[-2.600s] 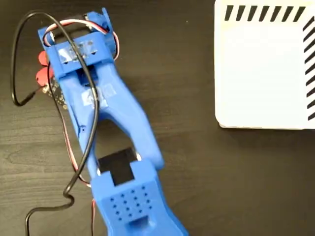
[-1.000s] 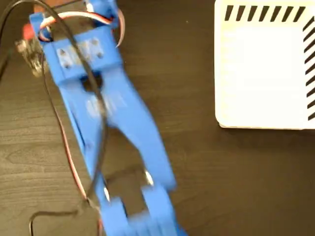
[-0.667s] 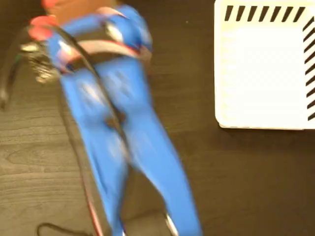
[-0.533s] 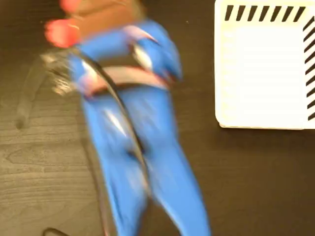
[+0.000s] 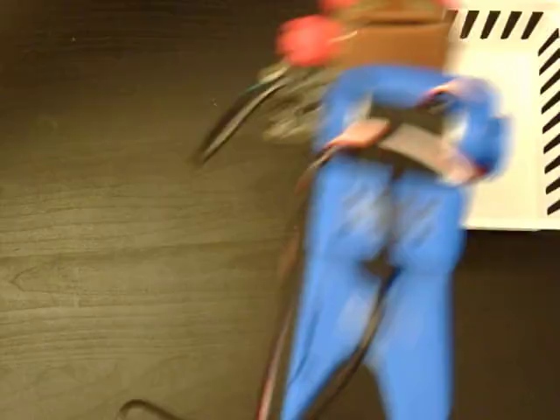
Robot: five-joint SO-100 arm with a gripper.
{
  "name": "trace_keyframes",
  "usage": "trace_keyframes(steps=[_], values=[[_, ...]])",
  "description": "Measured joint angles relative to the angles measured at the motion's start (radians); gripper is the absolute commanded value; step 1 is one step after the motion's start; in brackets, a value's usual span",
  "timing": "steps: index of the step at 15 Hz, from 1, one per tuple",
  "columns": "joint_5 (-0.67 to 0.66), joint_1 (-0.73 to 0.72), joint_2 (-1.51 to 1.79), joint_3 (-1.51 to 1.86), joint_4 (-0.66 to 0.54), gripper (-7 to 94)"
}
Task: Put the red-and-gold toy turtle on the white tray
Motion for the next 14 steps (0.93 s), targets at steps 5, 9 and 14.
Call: trace_keyframes(steps=[5,9,14], values=[[0.098,0.117,-0.316,-0.207,-0.035,0],[0.104,0.152,-0.374,-0.232,-0.021,0],[0.067,0.186,-0.394,-0.176,-0.018,0]])
